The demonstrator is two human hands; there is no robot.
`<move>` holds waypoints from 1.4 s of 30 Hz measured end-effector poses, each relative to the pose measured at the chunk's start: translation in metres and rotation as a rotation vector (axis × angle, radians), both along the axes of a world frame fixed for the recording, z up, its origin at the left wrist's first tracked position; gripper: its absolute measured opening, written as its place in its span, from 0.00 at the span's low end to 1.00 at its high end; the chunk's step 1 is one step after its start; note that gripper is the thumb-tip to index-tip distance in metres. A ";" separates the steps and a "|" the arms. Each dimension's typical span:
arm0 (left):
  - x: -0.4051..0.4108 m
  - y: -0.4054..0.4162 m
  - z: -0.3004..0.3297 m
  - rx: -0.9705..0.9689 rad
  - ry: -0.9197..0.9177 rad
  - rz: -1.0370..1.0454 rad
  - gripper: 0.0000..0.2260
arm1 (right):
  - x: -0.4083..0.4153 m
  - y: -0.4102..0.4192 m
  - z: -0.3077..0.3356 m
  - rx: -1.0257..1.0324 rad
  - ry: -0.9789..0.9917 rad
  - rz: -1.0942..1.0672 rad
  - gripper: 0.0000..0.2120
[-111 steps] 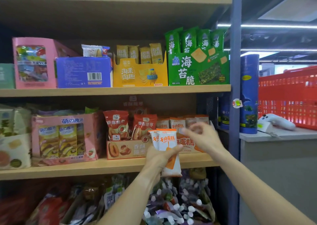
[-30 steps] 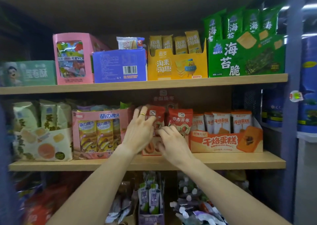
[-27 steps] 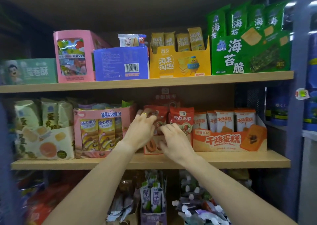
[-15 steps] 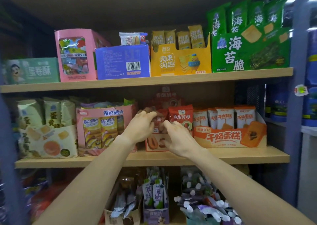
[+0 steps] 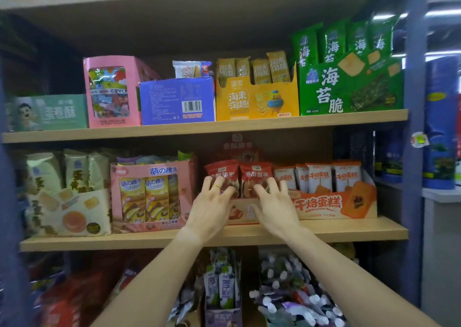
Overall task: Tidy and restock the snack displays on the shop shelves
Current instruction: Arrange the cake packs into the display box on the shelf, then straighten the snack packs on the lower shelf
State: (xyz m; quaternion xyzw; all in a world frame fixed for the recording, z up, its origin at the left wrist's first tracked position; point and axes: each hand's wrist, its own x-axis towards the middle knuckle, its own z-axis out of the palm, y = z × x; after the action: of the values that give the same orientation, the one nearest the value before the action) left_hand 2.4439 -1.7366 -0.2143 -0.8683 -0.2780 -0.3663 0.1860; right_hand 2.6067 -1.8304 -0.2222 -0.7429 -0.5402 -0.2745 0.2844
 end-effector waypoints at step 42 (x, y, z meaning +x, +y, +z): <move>0.023 -0.107 -0.273 -0.625 0.002 -0.125 0.35 | 0.015 -0.158 -0.267 0.041 0.302 0.017 0.18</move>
State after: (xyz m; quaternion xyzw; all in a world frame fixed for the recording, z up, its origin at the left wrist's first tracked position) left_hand 2.4673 -1.8436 -0.4876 -0.8991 -0.3231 -0.2729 -0.1125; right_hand 2.6221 -1.9888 -0.4888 -0.7652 -0.4919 -0.1682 0.3797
